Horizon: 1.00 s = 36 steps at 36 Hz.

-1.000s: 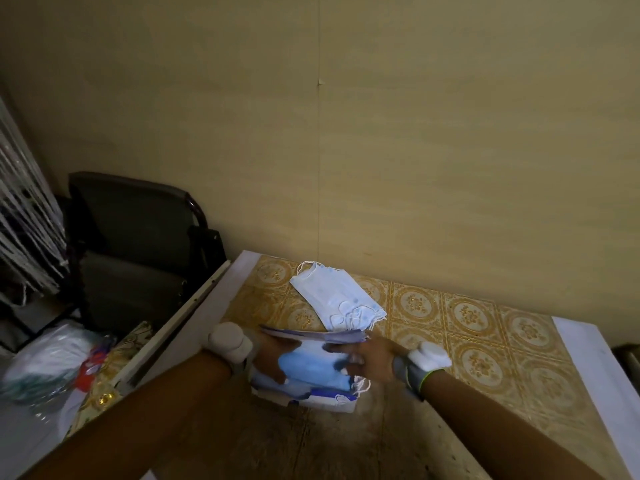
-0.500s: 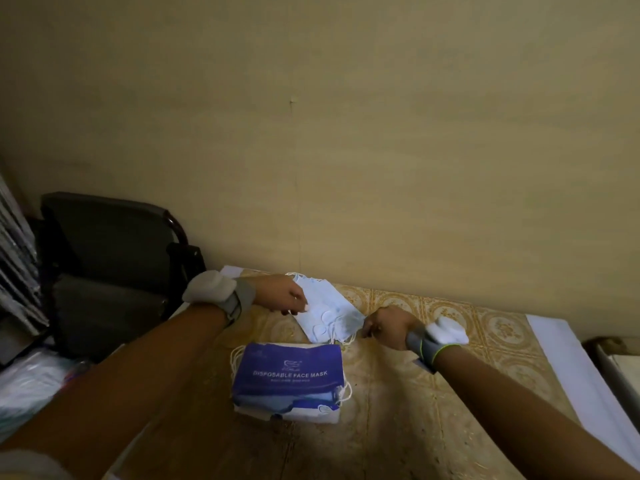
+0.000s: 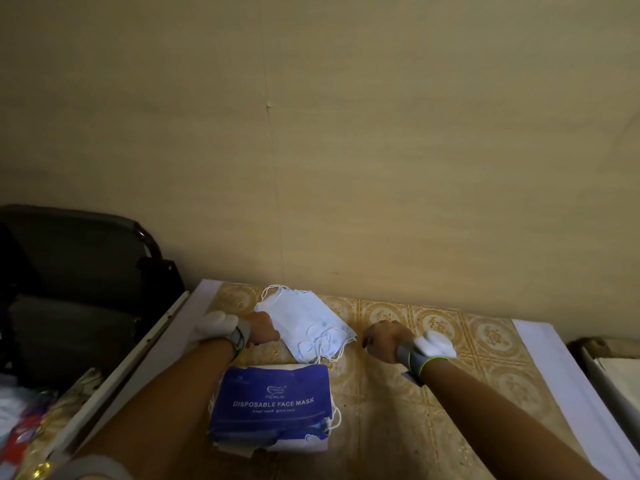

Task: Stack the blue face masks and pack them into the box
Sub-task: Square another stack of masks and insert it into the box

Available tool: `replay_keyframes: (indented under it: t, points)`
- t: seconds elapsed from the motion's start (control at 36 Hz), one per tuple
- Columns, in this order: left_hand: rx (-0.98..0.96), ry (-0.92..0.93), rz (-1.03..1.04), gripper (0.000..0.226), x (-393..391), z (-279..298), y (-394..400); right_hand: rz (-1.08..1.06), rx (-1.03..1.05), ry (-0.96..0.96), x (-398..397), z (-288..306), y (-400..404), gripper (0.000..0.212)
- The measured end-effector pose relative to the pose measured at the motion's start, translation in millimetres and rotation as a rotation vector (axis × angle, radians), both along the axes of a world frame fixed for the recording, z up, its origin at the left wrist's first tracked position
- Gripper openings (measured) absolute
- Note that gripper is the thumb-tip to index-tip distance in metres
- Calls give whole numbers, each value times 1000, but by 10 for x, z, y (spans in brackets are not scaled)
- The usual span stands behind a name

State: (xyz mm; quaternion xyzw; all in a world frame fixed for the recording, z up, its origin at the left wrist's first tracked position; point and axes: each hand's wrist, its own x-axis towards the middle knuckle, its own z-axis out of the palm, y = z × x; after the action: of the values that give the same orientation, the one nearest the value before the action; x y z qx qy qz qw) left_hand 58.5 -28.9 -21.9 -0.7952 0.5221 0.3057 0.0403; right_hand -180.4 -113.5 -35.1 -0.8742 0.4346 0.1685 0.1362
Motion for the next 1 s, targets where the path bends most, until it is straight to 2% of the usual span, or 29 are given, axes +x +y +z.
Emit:
replay_keyframes:
  t: [0.03,0.08,0.14,0.22,0.33,0.5,0.69,0.86,1.0]
  points:
    - [-6,0,8,26,8,-17,-28,-15,2,-4,21,-15,-40,37]
    - [-5,10,18,31,26,-66,-79,-39,2,-11,71,-36,-105,37]
    - [28,26,-8,23,26,-129,-141,-63,11,-28,108,-49,-154,36]
    - [23,64,-35,36,10,-172,-178,-76,38,-36,189,-82,-230,34]
    - [24,74,-44,36,115,-381,-287,-89,49,-66,324,-175,-342,37]
    - [-26,115,32,44,150,-424,-431,-86,68,-84,580,-273,-481,49]
    - [55,135,116,45,190,-570,-599,-172,94,-109,770,-435,-600,66]
    - [27,48,82,25,119,-562,-696,-213,128,-193,825,-606,-593,75]
    - [30,40,98,40,103,-674,-754,-276,193,-229,895,-664,-617,84]
